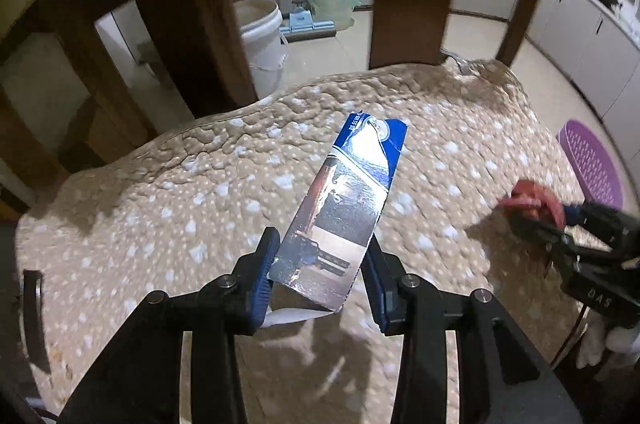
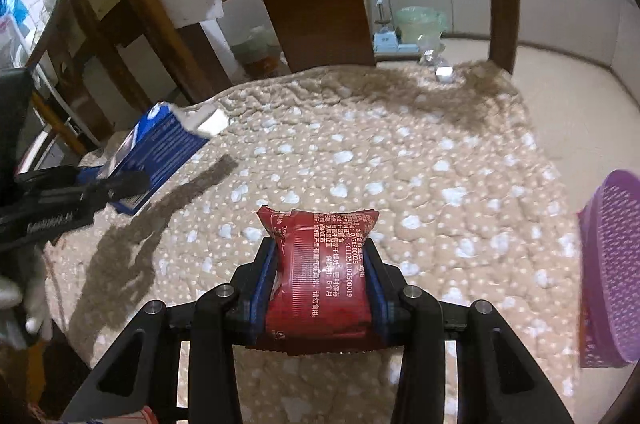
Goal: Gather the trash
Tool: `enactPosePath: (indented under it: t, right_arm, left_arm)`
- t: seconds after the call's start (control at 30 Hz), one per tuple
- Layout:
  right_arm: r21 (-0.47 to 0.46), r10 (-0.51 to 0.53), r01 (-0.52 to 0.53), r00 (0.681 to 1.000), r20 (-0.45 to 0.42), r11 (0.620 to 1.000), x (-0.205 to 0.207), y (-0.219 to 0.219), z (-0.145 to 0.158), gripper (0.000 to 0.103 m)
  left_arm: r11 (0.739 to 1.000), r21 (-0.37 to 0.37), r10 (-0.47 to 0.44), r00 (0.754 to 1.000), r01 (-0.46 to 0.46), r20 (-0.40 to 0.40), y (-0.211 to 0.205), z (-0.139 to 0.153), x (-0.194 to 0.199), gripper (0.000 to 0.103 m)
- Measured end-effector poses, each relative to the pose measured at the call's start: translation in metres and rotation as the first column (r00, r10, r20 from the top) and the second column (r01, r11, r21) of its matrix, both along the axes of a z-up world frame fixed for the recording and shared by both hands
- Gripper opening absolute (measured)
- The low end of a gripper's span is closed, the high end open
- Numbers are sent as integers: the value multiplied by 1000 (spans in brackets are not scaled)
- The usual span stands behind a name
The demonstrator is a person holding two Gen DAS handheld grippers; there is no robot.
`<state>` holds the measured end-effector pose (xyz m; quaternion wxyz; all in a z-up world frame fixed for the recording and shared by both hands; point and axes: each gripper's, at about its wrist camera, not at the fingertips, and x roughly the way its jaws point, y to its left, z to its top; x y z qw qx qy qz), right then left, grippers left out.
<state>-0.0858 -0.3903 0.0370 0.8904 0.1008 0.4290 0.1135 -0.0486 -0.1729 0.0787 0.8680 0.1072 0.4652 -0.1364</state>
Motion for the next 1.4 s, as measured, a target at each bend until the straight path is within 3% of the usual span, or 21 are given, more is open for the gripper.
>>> enactPosePath:
  t: [0.37, 0.53, 0.93, 1.4]
  right_arm:
    - [-46, -84, 86, 996, 41, 995, -47, -27, 12, 45]
    - [-43, -132, 135, 990, 58, 990, -58, -48, 15, 45]
    - [-46, -200, 202, 979, 37, 978, -67, -79, 9, 45]
    - [-51, -209, 211, 977, 35, 976, -68, -79, 8, 45]
  left_arm:
    - [998, 56, -43, 998, 40, 42, -69, -3, -59, 39]
    - [991, 118, -73, 993, 63, 88, -90, 3, -80, 39]
    - [983, 164, -95, 991, 79, 92, -113, 2, -97, 39]
    - [979, 179, -112, 992, 100, 58, -121, -11, -97, 39]
